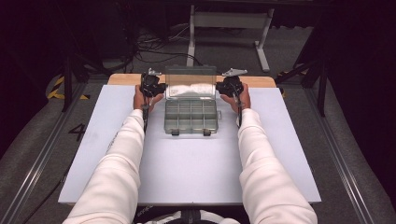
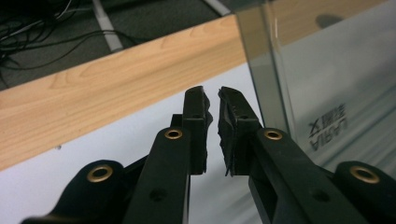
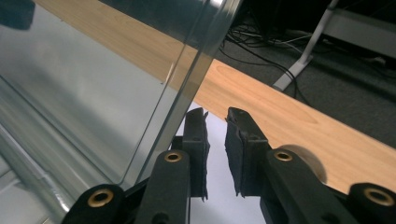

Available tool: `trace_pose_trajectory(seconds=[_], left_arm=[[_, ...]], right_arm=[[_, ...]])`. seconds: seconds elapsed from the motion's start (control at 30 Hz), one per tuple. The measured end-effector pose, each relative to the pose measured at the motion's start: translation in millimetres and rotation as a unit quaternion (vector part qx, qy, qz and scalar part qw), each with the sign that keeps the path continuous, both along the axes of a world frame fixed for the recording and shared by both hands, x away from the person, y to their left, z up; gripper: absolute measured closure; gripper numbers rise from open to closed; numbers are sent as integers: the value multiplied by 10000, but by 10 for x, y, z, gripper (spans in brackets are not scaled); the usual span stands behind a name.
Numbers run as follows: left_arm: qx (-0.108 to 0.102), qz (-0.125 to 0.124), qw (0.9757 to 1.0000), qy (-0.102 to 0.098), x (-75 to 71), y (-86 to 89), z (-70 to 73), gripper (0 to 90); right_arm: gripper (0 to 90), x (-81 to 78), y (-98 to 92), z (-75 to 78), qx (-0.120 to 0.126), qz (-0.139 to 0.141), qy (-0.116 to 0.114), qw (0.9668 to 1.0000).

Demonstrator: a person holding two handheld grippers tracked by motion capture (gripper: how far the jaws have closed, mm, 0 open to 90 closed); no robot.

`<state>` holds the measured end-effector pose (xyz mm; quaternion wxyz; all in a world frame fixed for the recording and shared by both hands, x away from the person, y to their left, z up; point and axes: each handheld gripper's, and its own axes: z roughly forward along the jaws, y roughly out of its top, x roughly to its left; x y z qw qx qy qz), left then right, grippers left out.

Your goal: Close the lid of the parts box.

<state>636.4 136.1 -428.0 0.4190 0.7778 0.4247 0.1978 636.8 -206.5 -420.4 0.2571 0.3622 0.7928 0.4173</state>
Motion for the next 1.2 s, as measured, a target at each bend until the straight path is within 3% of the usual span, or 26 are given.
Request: trace_pose_trajectory(seconds=[0.07, 0.17, 0.43, 0.53, 0.83, 1.2], left_arm=[[-146, -55, 9998, -144, -28, 27, 73, 789], [-105, -112, 9998, -143, -47, 26, 111, 781], [-165, -211, 9993, -278, -184, 54, 280, 789], [-43, -322, 9989, -350, -260, 48, 316, 817], [9, -397, 9979, -504, -479, 82, 444, 810], [94, -563, 9963, -649, -675, 82, 542, 835]], right_arm=[[779, -22, -9, 83, -2, 91, -135, 9999], [780, -43, 2, 151, -35, 191, -195, 9996], [823, -131, -3, 211, 86, 338, -142, 9993], [847, -188, -6, 239, 53, 406, -179, 9990], [867, -373, -30, 319, 216, 571, -294, 9977], [899, -520, -43, 359, 169, 634, -330, 9973]])
